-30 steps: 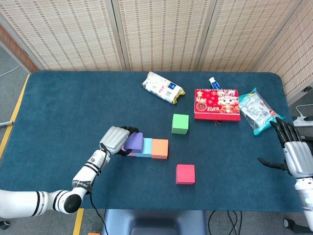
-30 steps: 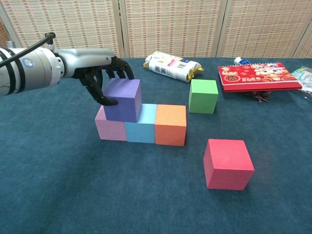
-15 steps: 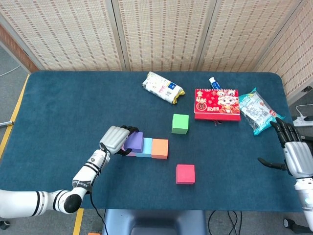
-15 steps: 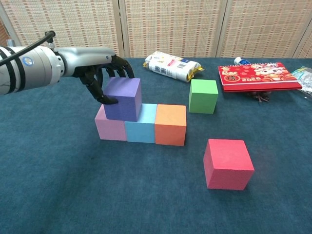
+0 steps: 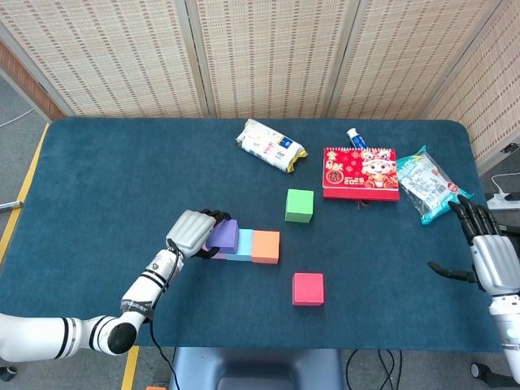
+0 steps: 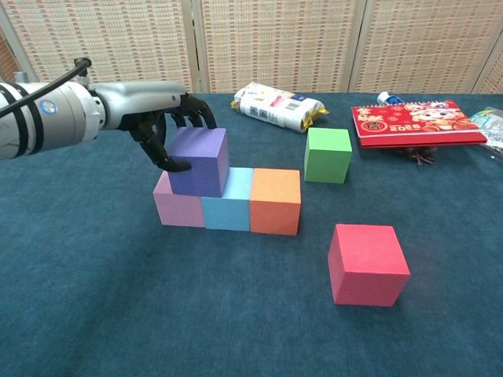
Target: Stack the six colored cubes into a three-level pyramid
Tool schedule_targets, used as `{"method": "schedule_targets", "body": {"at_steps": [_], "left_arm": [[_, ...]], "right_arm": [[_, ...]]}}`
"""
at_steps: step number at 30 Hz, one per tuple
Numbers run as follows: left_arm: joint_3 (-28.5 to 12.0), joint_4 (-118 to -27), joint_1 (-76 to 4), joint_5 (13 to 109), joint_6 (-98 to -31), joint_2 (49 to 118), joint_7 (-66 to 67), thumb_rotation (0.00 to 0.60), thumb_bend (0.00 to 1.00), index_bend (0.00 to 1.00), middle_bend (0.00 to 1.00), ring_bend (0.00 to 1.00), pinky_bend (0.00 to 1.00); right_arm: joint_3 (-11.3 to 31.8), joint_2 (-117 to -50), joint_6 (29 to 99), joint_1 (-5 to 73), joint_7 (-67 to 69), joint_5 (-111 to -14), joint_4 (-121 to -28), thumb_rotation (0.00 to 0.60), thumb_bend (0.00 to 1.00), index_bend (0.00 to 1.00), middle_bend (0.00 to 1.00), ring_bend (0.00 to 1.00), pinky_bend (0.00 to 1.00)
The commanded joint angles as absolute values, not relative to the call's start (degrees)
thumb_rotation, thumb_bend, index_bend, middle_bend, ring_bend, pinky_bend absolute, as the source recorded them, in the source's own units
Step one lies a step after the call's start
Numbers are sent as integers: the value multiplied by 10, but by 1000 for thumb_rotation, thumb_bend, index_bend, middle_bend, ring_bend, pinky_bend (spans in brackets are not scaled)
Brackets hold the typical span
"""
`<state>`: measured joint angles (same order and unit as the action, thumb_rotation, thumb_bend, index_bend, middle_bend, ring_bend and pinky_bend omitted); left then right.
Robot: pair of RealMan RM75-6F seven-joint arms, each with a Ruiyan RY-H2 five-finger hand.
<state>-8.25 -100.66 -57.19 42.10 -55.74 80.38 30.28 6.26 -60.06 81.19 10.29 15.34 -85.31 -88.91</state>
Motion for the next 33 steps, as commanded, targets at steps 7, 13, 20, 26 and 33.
{"method": "schedule_targets", "body": {"at_steps": [7, 13, 20, 26, 33], "left_arm": [[-78, -1015, -572, 420, -555, 799, 307, 600, 349, 44, 108, 68, 381], [-76, -1027, -571, 417, -550, 790, 306, 600, 348, 0, 0, 0, 251], [-74, -1056, -562, 435, -559, 769, 296, 600, 348, 0, 0, 0, 174], [-70, -1068, -524, 499, -588, 739, 249, 600, 342, 0, 0, 0, 138], [-52, -1040, -462, 581, -657, 724, 210, 600, 340, 0, 0, 0, 121]], "right_arm": [[63, -602, 810, 105, 157, -855, -887, 600, 177, 0, 0, 0, 0], [64, -602, 811, 104, 160, -854, -885, 600, 178, 0, 0, 0, 0], [63, -599, 803, 108, 159, -855, -888, 600, 177, 0, 0, 0, 0], [64, -588, 746, 140, 164, -855, -904, 600, 178, 0, 0, 0, 23], [95, -598, 598, 238, 147, -806, -923, 600, 177, 54, 148, 44, 295]]}}
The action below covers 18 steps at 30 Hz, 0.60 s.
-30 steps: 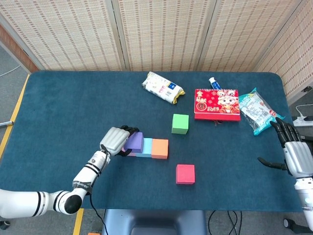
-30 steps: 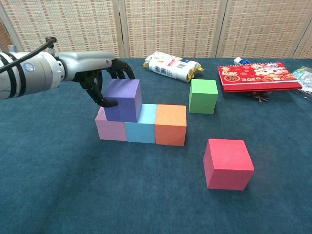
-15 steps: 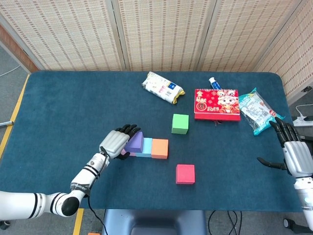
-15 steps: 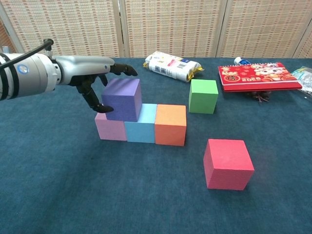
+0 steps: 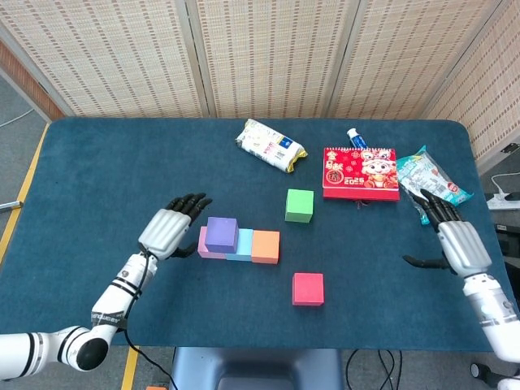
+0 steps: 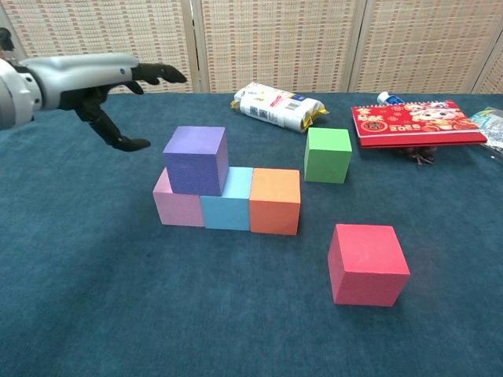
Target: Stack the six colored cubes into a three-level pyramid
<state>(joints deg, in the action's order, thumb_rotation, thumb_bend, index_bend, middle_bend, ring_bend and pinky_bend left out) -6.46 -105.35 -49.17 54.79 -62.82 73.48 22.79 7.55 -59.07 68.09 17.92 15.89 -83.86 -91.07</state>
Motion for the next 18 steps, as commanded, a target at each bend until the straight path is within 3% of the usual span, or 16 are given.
{"method": "schedule_targets", "body": {"at_steps": [1, 9, 13, 18], "left_arm": [[-48, -1040, -454, 589, -661, 719, 204, 600, 340, 0, 0, 0, 119], [-16, -998, -384, 688, -706, 694, 122, 600, 329, 0, 5, 0, 113], [-9, -984, -366, 715, -719, 694, 98, 600, 328, 0, 16, 0, 114], [7, -962, -324, 757, -748, 689, 45, 600, 328, 9, 25, 0, 114]], "right_arm": [[99, -603, 578, 252, 143, -797, -924, 600, 177, 56, 152, 47, 299], [137, -683, 436, 371, 43, -667, -890, 600, 173, 54, 154, 48, 302], [145, -712, 413, 403, 9, -620, -867, 600, 163, 55, 154, 48, 302], [146, -798, 367, 486, -74, -503, -770, 600, 158, 85, 154, 49, 305]]}}
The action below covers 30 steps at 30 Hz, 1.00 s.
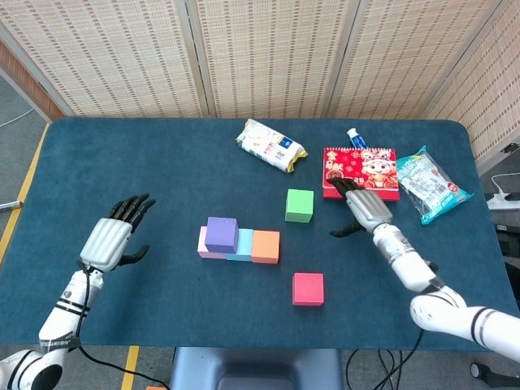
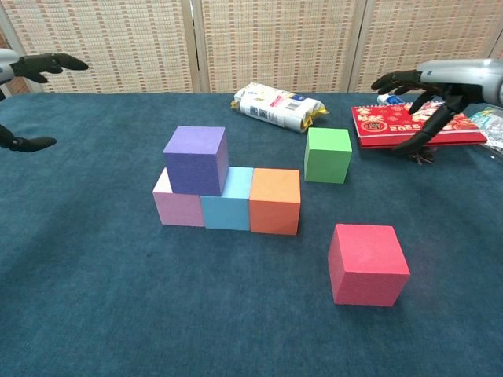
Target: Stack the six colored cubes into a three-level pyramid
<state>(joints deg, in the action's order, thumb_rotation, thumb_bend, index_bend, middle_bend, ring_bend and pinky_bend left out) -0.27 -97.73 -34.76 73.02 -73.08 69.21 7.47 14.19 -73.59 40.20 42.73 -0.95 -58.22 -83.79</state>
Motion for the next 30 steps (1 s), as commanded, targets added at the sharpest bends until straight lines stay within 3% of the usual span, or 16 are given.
{"method": "schedule_targets", "body": {"at_steps": [1, 13, 20, 27, 30], "left_arm": [[8, -959, -319, 760, -749, 690, 40, 600, 328, 9, 25, 0, 114], [-1, -941, -288, 779, -742, 691, 7, 600, 326, 8, 24, 0, 116], [-11, -941, -276, 788, -740, 690, -4, 600, 327, 8, 23, 0, 116], [-19, -938, -267, 792, -737, 691, -14, 600, 328, 6, 22, 0, 116], [-21, -936, -265, 795, -733, 690, -16, 600, 327, 7, 22, 0, 116]], "right_arm": [[145, -808, 365, 496, -85, -487, -757, 600, 159, 97, 155, 49, 306], [127, -913, 354, 572, -165, -367, -629, 600, 159, 283, 267, 140, 359], [129, -942, 356, 583, -167, -361, -595, 600, 159, 399, 330, 243, 421], [132, -959, 366, 584, -167, -367, -575, 600, 161, 451, 386, 300, 467], [134, -959, 376, 580, -164, -378, -578, 600, 210, 512, 444, 364, 504]]}}
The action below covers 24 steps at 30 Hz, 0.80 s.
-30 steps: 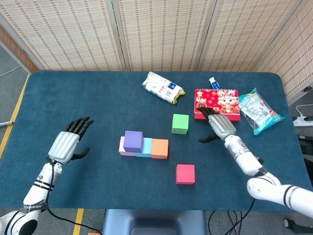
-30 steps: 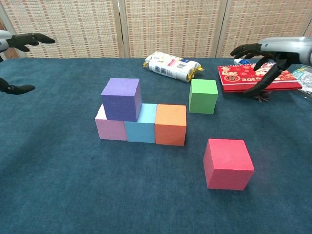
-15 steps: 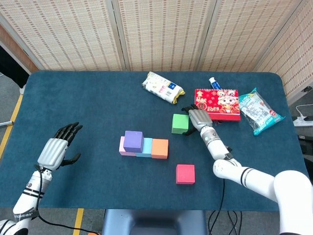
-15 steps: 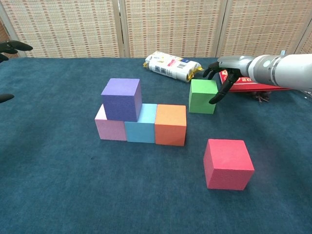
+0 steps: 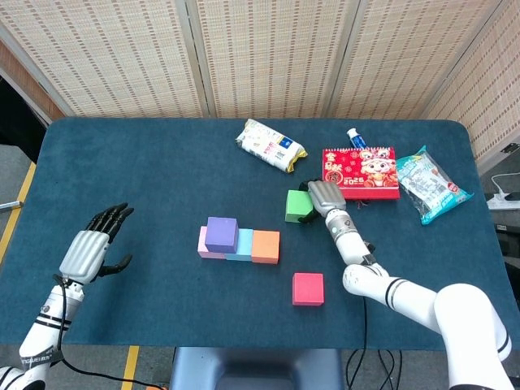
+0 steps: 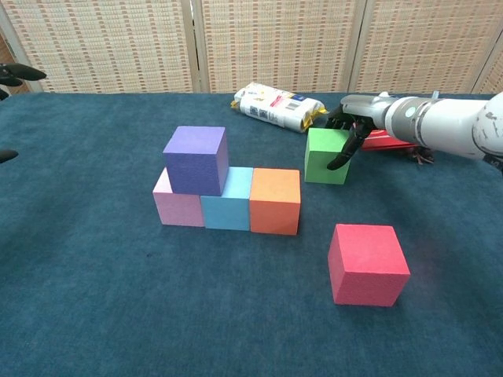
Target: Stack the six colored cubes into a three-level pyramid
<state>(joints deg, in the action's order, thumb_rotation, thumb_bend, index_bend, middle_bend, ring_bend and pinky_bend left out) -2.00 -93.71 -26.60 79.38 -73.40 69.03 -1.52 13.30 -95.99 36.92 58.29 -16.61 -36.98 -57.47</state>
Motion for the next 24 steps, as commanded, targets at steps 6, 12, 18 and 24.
{"method": "schedule_targets", "body": {"at_steps": [6, 12, 18, 24], "left_arm": [[-26, -938, -257, 802, -736, 684, -19, 600, 326, 7, 22, 0, 117], [-23, -950, -247, 805, -734, 667, -5, 600, 326, 7, 23, 0, 118], [-24, -956, -237, 806, -736, 659, 4, 600, 326, 6, 24, 0, 118], [-27, -951, -229, 819, -750, 661, 20, 600, 326, 7, 25, 0, 119]], "right_arm": [[135, -922, 426, 547, -141, -431, -646, 600, 314, 587, 560, 474, 570], [137, -830, 473, 499, -110, -488, -784, 600, 325, 594, 574, 489, 582], [132, -740, 498, 469, -113, -518, -927, 600, 325, 592, 574, 489, 584], [131, -718, 487, 484, -141, -482, -1006, 600, 325, 592, 574, 489, 587]]}}
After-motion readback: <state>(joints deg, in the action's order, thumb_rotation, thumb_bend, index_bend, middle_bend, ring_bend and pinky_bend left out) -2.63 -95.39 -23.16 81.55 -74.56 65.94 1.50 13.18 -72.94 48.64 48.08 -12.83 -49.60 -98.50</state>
